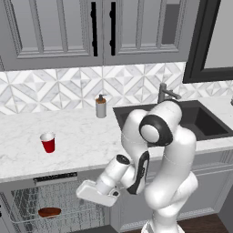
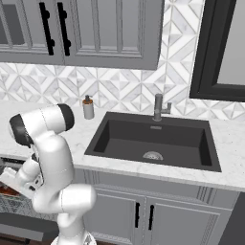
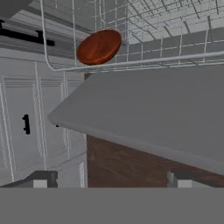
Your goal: Pick up the cup and bowl from the counter, place them in the dishwasher, and close the dishwasher door.
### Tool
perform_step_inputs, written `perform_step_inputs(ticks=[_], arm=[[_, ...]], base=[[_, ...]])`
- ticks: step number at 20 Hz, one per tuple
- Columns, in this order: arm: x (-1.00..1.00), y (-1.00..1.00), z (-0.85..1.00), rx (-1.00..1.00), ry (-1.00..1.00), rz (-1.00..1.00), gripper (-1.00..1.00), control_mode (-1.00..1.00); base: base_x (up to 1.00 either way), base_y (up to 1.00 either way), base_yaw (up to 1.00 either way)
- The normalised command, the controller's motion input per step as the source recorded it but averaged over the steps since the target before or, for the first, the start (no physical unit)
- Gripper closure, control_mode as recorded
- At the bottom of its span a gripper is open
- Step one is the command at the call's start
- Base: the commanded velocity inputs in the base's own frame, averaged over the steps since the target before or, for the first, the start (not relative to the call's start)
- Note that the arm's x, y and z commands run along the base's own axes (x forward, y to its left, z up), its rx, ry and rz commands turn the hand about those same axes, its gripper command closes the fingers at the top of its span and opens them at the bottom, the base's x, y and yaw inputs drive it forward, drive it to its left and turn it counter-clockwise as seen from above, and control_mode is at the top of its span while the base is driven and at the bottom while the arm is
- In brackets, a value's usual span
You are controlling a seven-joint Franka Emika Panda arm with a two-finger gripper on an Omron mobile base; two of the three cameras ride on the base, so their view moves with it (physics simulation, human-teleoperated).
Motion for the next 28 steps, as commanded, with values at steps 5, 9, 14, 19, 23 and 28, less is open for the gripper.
perform_step_inputs(ticks=[5,9,14,19,23,28], arm=[[0.3,0.08,1.0,-0.1,0.25,0.0,-1.0,-1.0],[0.03,0.0,1.0,0.0,0.06,0.0,-1.0,-1.0],[0.0,-0.07,1.0,-0.01,0.18,-0.11,-1.0,-1.0],[0.35,-0.16,1.0,-0.02,0.31,-0.19,-1.0,-1.0],[0.34,-0.02,1.0,-0.03,0.24,-0.06,-1.0,-1.0],[-0.02,0.01,1.0,-0.35,-0.05,0.1,-1.0,-1.0]], base=[[0.0,0.0,0.0],[0.0,0.0,0.0],[0.0,0.0,0.0],[0.0,0.0,0.0],[0.0,0.0,0.0],[0.0,0.0,0.0]])
